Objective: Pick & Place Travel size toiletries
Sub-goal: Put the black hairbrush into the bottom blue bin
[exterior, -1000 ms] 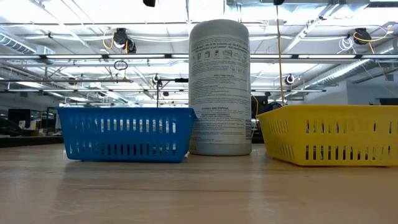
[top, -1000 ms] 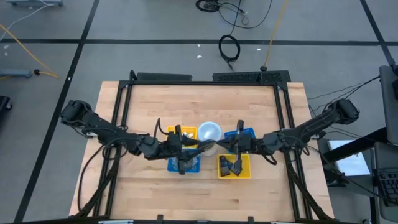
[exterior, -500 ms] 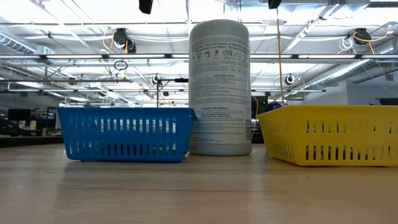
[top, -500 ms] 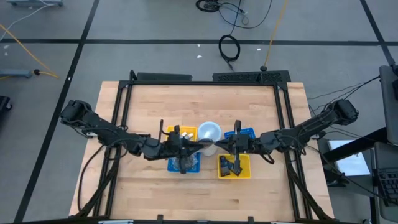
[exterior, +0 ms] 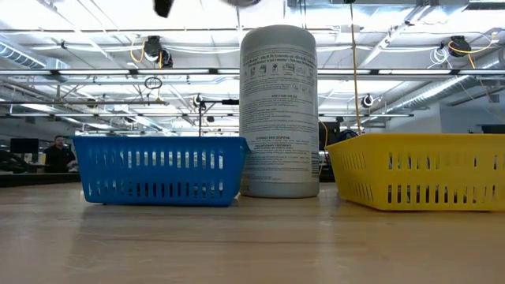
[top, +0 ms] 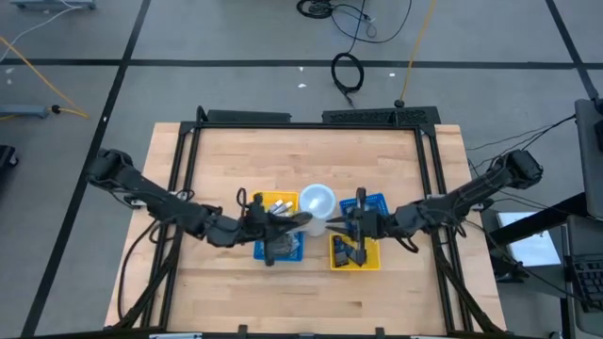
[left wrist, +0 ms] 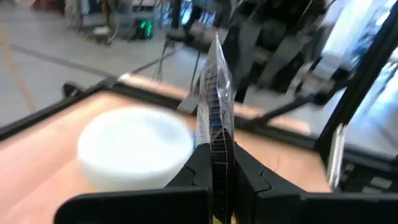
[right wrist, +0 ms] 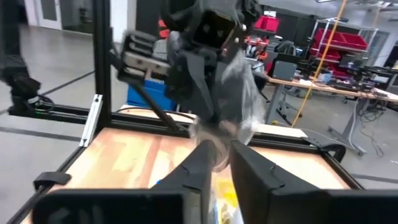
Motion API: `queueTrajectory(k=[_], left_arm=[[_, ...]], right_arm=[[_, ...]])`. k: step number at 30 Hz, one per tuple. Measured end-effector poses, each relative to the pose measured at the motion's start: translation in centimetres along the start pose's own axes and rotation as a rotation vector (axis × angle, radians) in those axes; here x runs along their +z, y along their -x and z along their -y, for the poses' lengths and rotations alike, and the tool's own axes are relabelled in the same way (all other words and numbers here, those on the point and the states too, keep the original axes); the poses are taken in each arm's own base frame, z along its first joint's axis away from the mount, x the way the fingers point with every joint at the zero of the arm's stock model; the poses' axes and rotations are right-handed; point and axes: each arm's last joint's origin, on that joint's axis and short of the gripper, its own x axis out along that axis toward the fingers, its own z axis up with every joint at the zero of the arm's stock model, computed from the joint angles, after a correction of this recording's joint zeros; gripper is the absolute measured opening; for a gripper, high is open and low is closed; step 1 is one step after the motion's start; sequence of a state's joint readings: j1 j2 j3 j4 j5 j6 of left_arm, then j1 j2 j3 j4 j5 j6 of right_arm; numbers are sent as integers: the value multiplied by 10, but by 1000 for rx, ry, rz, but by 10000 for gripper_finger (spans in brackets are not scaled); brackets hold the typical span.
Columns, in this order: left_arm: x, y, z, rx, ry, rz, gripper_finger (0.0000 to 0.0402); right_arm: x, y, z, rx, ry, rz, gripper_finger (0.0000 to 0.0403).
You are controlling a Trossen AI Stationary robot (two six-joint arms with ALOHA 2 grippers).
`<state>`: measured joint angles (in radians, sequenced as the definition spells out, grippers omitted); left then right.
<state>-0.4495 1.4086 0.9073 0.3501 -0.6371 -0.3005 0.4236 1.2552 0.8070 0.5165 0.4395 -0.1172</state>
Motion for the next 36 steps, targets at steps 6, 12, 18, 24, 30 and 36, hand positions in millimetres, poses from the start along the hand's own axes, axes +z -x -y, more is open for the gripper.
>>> queueTrajectory(k=[6, 12, 18, 24, 30, 36], left_arm=[[-11, 25, 5, 24, 28, -154, 11], [-24, 33, 6, 48, 22, -260, 11], [-25, 30, 0, 84, 73, -268, 15], [-43, 22, -4, 104, 94, -347, 10], [-61, 14, -11, 165, 176, -381, 13], [-69, 9, -11, 175, 188, -410, 10]], right_arm=[[-3, 6, -13, 53, 11, -39, 99], [-15, 13, -25, 109, -15, -160, 119], [-25, 20, -34, 140, -46, -266, 120], [-32, 26, -39, 153, -74, -342, 115], [-35, 29, -42, 162, -80, -354, 114], [-47, 31, -40, 153, -85, -347, 114]])
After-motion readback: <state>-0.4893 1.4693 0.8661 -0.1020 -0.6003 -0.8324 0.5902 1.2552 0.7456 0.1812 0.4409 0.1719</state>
